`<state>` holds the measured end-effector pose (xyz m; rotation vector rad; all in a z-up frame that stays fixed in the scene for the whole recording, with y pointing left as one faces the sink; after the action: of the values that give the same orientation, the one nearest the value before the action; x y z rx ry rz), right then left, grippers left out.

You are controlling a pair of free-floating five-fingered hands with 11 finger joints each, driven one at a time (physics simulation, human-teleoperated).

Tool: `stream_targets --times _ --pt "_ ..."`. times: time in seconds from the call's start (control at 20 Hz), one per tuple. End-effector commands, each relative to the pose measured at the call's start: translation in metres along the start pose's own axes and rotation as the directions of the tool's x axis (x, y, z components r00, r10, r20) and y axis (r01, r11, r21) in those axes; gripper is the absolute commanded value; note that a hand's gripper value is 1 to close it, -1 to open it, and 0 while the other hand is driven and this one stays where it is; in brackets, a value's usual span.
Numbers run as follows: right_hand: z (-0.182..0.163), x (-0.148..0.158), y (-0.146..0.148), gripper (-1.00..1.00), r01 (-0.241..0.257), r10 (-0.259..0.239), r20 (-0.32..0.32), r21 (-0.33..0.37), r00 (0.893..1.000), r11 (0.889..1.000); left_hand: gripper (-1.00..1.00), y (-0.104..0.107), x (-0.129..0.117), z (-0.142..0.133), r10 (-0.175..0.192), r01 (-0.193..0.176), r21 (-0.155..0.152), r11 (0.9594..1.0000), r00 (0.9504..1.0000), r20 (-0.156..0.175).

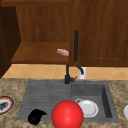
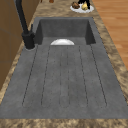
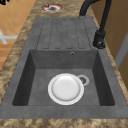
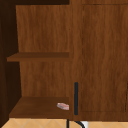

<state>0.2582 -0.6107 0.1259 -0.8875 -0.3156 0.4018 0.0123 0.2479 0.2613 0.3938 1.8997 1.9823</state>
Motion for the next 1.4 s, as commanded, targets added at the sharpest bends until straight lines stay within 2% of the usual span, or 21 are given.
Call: stream_targets --times 0.0,0.25,0.65,0.9,0.95,1.0,1.05,1.2,1.35 --pt "-0.01 -0.003 0.01 -1.0 0.019 -0.019 0.011 -0.012 1.0 1.0 0.0 0.0 0.0 0.0 0.0 0.0 0.0 1.0 1.0 0.0" --pt "-0.023 0.003 0.023 -1.0 0.017 -0.017 0.012 -0.012 1.0 1.0 0.0 0.0 0.0 0.0 0.0 0.0 0.0 1.0 1.0 0.0" --pt "-0.031 0.004 0.02 -1.0 0.021 -0.022 0.013 0.051 1.0 0.998 0.0 0.0 0.0 0.0 0.0 0.0 0.0 1.0 1.0 0.0" --pt "-0.026 0.003 0.025 -1.0 0.03 -0.031 0.01 0.025 0.999 0.999 0.0 0.0 0.0 0.0 0.0 0.0 0.0 1.0 1.0 0.0" --pt "-0.02 -0.002 0.028 1.0 0.048 -0.048 0.017 -0.003 0.999 0.999 0.0 0.0 0.0 0.0 0.0 0.0 0.0 1.0 1.0 0.0" --pt "-0.015 -0.006 0.025 1.0 0.055 -0.054 0.02 -0.02 0.998 0.998 0.0 0.0 0.0 0.0 0.0 0.0 0.0 1.0 1.0 0.0" --pt "-0.009 -0.012 0.023 1.0 0.085 -0.084 0.029 -0.038 0.996 0.996 0.0 0.0 0.0 0.0 0.0 0.0 0.0 1.0 1.0 0.0" --pt "-0.002 -0.024 0.023 1.0 0.186 -0.179 0.068 -0.113 0.981 0.976 0.0 0.0 0.0 0.0 0.0 0.0 0.0 1.0 1.0 0.0" --pt "0.002 -0.034 0.022 1.0 0.217 -0.209 0.075 -0.142 0.975 0.966 0.0 0.0 0.0 0.0 0.0 0.0 0.0 1.0 1.0 0.0"
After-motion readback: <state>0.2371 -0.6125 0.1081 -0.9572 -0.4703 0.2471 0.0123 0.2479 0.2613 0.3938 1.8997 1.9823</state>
